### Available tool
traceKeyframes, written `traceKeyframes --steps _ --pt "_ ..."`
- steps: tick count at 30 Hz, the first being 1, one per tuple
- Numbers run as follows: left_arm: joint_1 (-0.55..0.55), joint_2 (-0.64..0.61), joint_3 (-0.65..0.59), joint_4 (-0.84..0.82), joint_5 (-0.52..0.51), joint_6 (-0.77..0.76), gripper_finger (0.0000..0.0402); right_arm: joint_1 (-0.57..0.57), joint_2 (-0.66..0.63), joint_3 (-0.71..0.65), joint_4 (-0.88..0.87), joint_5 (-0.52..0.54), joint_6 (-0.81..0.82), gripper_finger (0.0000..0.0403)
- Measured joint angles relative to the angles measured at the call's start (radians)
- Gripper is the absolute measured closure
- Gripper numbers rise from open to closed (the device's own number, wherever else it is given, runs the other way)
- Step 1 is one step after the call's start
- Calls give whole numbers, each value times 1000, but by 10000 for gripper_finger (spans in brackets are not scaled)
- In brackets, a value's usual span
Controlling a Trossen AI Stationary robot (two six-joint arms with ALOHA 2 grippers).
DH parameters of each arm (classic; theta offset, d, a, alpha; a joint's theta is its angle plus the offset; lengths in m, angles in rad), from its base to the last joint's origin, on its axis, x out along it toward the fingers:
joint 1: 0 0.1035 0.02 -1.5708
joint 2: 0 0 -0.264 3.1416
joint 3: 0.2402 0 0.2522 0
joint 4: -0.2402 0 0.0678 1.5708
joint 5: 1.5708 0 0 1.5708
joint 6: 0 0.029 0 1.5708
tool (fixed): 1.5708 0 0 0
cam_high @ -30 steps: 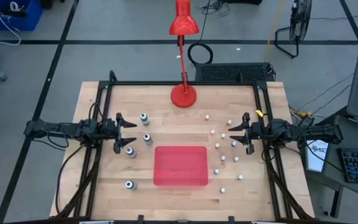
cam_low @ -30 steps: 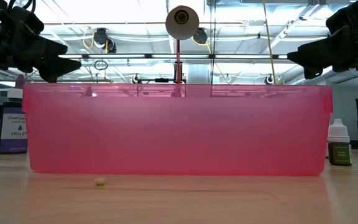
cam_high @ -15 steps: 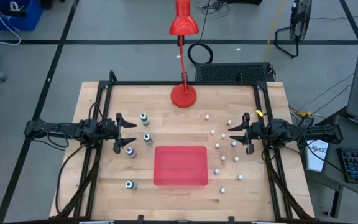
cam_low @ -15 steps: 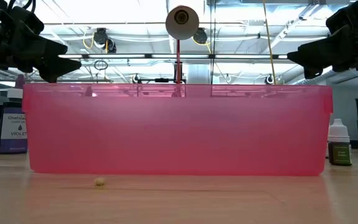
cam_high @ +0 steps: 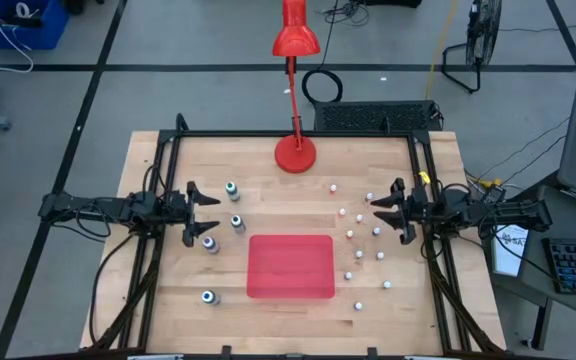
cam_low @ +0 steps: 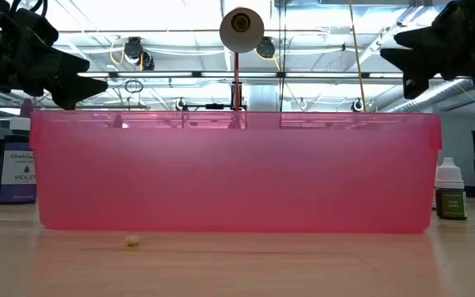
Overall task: Pick & Place food coloring
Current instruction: Put the small red food coloring bottle into the pink container
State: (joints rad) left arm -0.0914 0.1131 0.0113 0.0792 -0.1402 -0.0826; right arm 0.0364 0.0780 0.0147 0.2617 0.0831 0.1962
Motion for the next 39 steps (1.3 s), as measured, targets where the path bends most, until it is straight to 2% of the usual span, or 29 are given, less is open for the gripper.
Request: traceKeyframes --steps 5,8,11,12,14,18,21,24,28,31,37,39 --pt "0 0 0 0 0 0 96 0 17 45 7 257 -70 272" --pt "0 0 0 0 0 0 96 0 103 188 -276 415 -70 264" --pt "0 0 0 0 0 0 96 -5 258 418 -547 576 45 247" --pt "0 0 0 0 0 0 96 -12 332 491 -675 594 103 240" --pt "0 0 0 0 0 0 96 -36 489 644 -908 578 219 225" --pt "0 0 0 0 0 0 96 -114 787 974 -1245 428 353 193" --pt "0 0 0 0 0 0 96 -173 999 1144 -1398 312 353 171" --pt "0 0 0 0 0 0 96 -225 1148 1244 -1495 254 323 156" --pt "0 0 0 0 0 0 96 -294 1295 1241 -1551 201 249 147" --pt "0 0 0 0 0 0 96 -338 1348 1197 -1557 201 205 147" --pt "0 0 0 0 0 0 96 -405 1380 1049 -1388 198 177 148" --pt "0 0 0 0 0 0 96 -417 1380 997 -1332 166 176 148"
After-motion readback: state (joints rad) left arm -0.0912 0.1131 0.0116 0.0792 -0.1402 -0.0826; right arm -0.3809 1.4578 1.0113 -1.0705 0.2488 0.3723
